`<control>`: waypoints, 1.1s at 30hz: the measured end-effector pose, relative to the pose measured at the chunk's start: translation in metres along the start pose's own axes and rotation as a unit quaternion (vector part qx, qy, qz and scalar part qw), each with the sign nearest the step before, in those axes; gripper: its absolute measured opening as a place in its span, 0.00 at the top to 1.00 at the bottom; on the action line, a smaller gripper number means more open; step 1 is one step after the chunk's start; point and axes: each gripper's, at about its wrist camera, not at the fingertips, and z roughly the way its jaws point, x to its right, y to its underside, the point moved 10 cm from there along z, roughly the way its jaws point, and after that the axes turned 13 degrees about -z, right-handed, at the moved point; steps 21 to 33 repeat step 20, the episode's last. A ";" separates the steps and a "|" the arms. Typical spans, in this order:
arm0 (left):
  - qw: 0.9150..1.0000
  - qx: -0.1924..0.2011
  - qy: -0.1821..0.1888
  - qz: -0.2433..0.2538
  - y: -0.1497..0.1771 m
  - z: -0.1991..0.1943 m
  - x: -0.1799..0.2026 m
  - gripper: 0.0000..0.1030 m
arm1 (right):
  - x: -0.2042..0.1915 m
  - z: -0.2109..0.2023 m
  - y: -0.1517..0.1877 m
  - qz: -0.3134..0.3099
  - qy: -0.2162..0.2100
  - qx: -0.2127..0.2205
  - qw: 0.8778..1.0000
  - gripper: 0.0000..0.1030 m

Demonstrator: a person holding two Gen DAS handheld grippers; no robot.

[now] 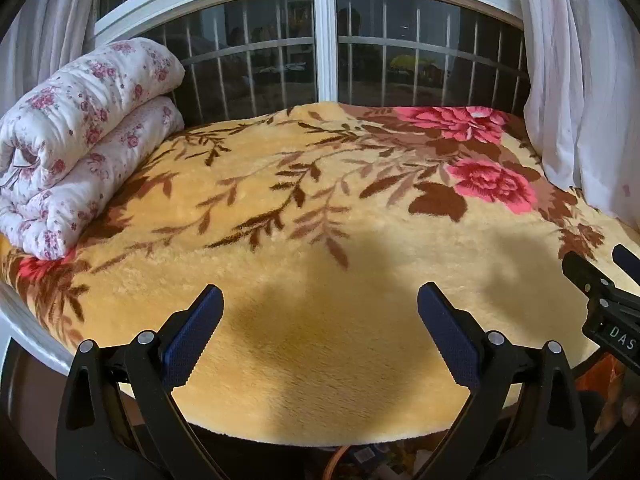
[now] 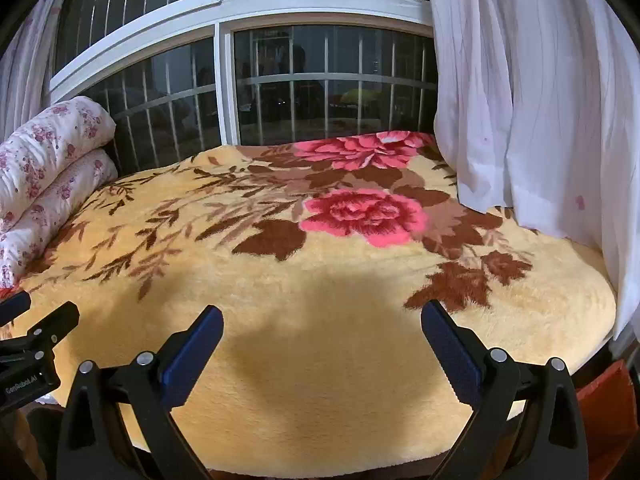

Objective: Collect trash

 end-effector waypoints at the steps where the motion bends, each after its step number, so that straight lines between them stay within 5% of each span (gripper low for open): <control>1: 1.000 0.000 -0.001 0.002 0.001 0.000 0.000 0.08 | 0.000 0.000 0.000 -0.001 0.000 0.000 1.000 0.05; 33: 1.000 0.021 0.020 0.007 -0.009 -0.004 0.008 0.08 | 0.009 0.007 -0.006 0.013 0.006 0.002 1.000 0.05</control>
